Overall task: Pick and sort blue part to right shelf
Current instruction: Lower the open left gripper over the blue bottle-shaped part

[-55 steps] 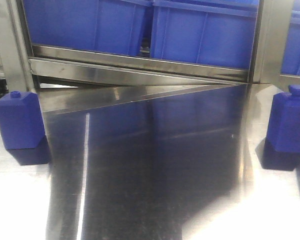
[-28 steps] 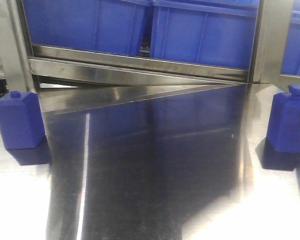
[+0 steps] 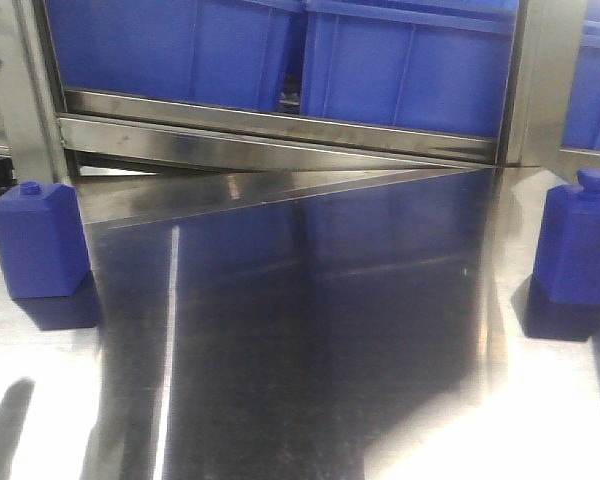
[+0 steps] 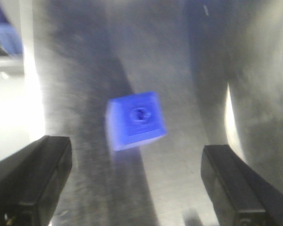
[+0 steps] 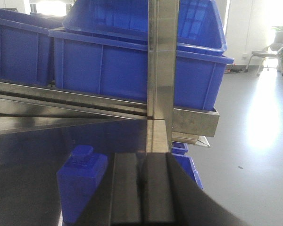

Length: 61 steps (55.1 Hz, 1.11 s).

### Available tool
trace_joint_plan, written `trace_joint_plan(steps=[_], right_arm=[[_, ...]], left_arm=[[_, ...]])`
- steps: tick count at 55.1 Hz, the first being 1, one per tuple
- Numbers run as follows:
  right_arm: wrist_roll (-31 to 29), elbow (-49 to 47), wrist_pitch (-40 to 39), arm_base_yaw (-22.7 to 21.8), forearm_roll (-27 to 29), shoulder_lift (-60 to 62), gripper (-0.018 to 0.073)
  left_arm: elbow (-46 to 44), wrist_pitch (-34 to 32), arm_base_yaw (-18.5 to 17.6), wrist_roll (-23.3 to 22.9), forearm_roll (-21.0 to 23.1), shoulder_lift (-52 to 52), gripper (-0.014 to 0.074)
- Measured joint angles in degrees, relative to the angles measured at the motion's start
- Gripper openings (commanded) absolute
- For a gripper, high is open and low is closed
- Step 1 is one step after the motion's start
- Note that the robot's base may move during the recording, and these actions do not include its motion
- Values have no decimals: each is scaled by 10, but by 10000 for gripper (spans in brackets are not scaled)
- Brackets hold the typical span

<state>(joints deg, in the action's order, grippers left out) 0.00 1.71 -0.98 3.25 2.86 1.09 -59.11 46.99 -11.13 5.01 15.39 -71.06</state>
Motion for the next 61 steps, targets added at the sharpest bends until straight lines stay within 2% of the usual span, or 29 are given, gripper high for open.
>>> trace_joint_plan(steps=[5,16,22,35,61], right_arm=[[0,0,0,0,0,0,57],[0,0,0,0,0,0,57],[0,0,0,0,0,0,57],[0,0,0,0,0,0,57],[0,0,0,0,0,0,57]], left_arm=[[-46,37,-12,-12,-5,-49,610],[-146,120,-17,-111,-73,-147,610],[-183,143,-17,-137,-93,-189,610],[-192,152,-18,-146,-77,-241,610],[-193,159,-47,-146,-81,-322,608]])
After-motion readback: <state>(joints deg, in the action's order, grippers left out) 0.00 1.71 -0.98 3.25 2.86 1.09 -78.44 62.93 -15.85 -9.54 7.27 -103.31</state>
